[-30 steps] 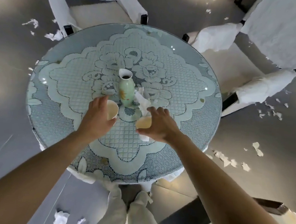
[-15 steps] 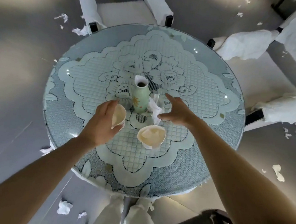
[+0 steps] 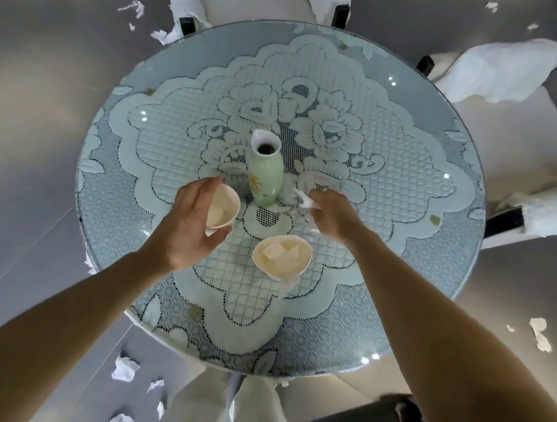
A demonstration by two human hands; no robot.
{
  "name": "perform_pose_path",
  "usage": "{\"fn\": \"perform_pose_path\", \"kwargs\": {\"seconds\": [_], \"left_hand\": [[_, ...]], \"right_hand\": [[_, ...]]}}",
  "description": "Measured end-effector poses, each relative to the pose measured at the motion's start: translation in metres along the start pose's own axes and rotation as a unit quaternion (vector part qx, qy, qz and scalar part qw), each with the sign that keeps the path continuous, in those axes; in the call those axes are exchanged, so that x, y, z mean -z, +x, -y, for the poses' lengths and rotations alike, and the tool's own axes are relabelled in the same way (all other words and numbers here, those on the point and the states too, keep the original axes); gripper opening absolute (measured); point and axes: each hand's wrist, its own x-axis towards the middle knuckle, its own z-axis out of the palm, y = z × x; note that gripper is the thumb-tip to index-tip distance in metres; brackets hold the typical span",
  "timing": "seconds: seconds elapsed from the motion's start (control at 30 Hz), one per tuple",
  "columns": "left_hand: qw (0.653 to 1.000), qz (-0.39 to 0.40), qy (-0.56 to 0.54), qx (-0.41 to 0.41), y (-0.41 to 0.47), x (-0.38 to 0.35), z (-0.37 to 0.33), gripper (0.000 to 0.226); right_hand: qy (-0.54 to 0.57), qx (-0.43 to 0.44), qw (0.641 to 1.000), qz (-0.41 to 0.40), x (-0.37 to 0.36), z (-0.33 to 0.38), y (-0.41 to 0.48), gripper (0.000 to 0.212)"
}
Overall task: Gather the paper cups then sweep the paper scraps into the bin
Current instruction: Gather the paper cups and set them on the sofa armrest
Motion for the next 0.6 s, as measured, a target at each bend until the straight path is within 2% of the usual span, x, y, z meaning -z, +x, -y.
{"fn": "perform_pose_path", "kwargs": {"seconds": [0.07,0.17,0.23,0.27,0.33,0.4,0.47,0.53,0.6], "left_hand": [[1.000,0.007,-0.002,-0.003,0.003,-0.001,-0.003,0.087],[1.000,0.018,-0.003,-0.006,0.005,0.000,-0.006,0.086],[1.000,0.020,-0.011,0.001,0.004,0.000,-0.006,0.085],[1.000,0.019,-0.017,0.007,0.004,0.000,-0.005,0.084],[0.999,0.016,-0.024,0.015,0.003,0.001,-0.003,0.083],[0.999,0.020,-0.024,0.014,0.004,0.001,-0.002,0.083],[0.999,0.029,-0.022,0.003,0.005,0.001,0.000,0.083],[0.999,0.032,-0.020,-0.007,0.006,0.002,0.003,0.083],[0.999,0.031,-0.021,-0.018,0.008,0.002,0.006,0.083]], "right_hand": [[0.120,-0.082,0.989,-0.029,0.008,-0.009,-0.009,0.030],[0.288,-0.201,0.931,-0.100,0.026,-0.023,-0.020,0.026],[0.349,-0.238,0.897,-0.132,0.034,-0.032,-0.028,0.012],[0.356,-0.246,0.890,-0.143,0.035,-0.034,-0.032,0.007],[0.349,-0.264,0.886,-0.152,0.030,-0.037,-0.036,0.011],[0.285,-0.265,0.908,-0.158,0.023,-0.035,-0.038,0.010],[0.193,-0.242,0.936,-0.168,0.013,-0.031,-0.040,0.025],[0.165,-0.226,0.944,-0.174,0.003,-0.027,-0.041,0.032],[0.145,-0.217,0.952,-0.162,-0.004,-0.023,-0.040,0.030]]}}
